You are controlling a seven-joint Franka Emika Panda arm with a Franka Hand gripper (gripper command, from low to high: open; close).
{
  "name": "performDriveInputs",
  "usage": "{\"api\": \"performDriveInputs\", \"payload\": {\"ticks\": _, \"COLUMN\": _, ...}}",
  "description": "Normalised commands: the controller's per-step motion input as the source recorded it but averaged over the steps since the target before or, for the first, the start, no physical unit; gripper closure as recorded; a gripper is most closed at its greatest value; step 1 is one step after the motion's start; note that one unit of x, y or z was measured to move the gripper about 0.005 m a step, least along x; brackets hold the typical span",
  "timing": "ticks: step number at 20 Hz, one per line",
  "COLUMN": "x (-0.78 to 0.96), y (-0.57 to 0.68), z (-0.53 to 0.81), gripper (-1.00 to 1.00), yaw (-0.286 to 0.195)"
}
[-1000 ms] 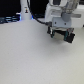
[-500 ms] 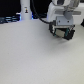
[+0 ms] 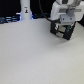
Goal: Open the kcup holder, insert the kcup into the holder, and close the kcup holder
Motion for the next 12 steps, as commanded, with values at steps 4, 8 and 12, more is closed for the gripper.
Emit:
{"api": "performDriveInputs", "payload": {"ticks": 4, "x": -0.61, "y": 0.5, "z": 0.01, "gripper": -1.0, "yaw": 0.083}}
{"api": "performDriveInputs", "payload": {"ticks": 8, "x": -0.61, "y": 0.46, "z": 0.02, "gripper": -1.0, "yaw": 0.095}}
{"api": "performDriveInputs", "payload": {"ticks": 12, "x": -0.13, "y": 0.38, "z": 0.6, "gripper": -1.0, "yaw": 0.119}}
